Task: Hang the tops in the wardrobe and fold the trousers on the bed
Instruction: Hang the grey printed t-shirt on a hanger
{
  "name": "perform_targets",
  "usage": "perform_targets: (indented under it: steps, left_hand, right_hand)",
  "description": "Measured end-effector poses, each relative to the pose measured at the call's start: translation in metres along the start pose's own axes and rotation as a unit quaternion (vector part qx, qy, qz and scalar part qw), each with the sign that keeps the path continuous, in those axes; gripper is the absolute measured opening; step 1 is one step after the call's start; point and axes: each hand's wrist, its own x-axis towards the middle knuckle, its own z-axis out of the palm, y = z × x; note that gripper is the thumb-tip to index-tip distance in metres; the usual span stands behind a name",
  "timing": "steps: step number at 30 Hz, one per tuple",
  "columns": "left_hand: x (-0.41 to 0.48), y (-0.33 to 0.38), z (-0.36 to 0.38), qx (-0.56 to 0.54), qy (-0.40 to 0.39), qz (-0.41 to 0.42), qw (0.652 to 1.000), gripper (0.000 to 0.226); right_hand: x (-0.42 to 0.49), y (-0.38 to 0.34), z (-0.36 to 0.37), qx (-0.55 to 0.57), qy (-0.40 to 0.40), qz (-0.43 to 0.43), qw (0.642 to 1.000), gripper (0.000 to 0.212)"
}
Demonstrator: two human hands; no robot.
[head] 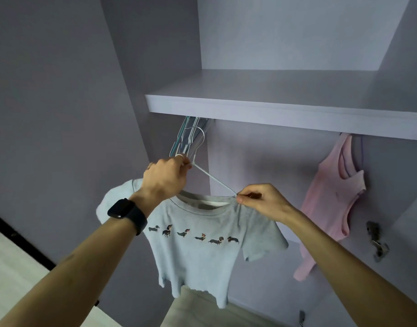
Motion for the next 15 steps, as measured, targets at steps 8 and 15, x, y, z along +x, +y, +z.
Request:
perform_targets:
  steps: [8, 15]
  left_hand:
    - [-0.013, 0.001, 0.024, -0.139, 0.003, 0.071, 0.988, 0.028]
    - [-0.002, 0.004, 0.017, -0.209, 0.047, 0.04, 0.976, 0.025]
  right_hand:
    - [0.004, 0.006, 0.008, 0.051, 0.19, -0.036, 0.98, 0.014]
    - [0.027, -0.022, -0.019, -0.093, 0.061, 0.016, 0.994, 0.048]
